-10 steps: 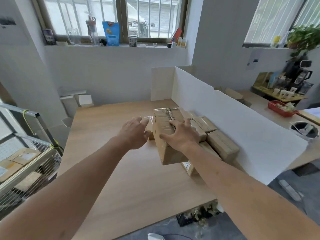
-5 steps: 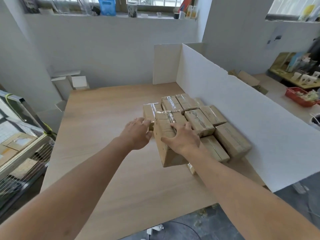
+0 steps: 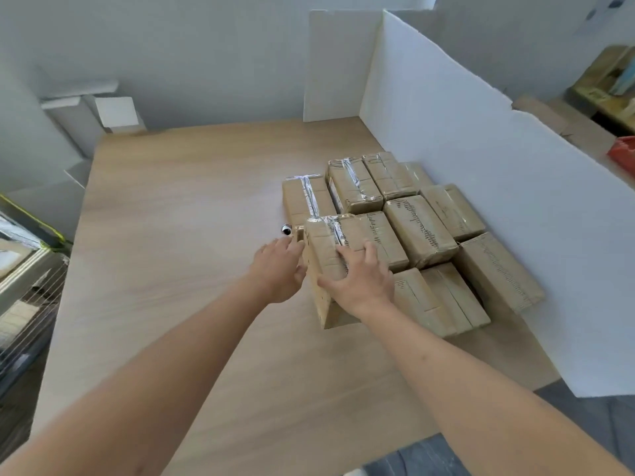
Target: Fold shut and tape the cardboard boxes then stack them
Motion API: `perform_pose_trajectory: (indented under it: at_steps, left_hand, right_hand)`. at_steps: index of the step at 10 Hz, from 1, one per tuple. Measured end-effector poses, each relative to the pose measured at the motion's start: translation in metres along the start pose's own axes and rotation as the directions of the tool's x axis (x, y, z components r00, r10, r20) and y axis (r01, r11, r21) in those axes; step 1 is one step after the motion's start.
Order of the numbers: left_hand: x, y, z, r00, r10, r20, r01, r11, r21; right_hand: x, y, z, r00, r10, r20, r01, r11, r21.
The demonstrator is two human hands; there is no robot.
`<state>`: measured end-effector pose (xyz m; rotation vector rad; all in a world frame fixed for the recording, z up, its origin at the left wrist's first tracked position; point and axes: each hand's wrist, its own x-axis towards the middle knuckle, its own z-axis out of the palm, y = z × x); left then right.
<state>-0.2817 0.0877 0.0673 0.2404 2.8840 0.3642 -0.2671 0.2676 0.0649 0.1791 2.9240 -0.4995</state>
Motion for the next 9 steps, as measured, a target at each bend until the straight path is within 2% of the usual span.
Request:
perform_pose_trajectory:
  at_steps: [3,5,6,8,9]
  left_hand:
    - [0.055,-0.017,0.062,0.997,-0.073,0.004,0.073,0.997,0.015]
    - [0.07,-0.022,0.09,0.994,-0.103,0.039,0.103,0.995,0.001]
    - [0.074,-0.018,0.097,0.993,-0.11,0.05,0.11,0.994,-0.008]
    - [0.068,-0.005,0.09,0.993,-0.111,0.028,0.112,0.992,-0.064]
    - [0.059,-0.004,0.076,0.994,-0.112,-0.012,0.111,0.991,-0.073]
  right_hand:
    - [0.062,0.023,0.069,0.996,-0.08,-0.032,0.077,0.994,-0.083]
    - [0.076,0.04,0.098,0.994,-0.101,-0.047,0.098,0.993,-0.058]
    - [0.079,0.044,0.1,0.992,-0.107,-0.066,0.103,0.993,-0.054]
    - [0.082,0.041,0.082,0.993,-0.117,0.007,0.117,0.989,-0.088]
    - [0.078,0.036,0.067,0.986,-0.166,0.001,0.166,0.986,-0.025]
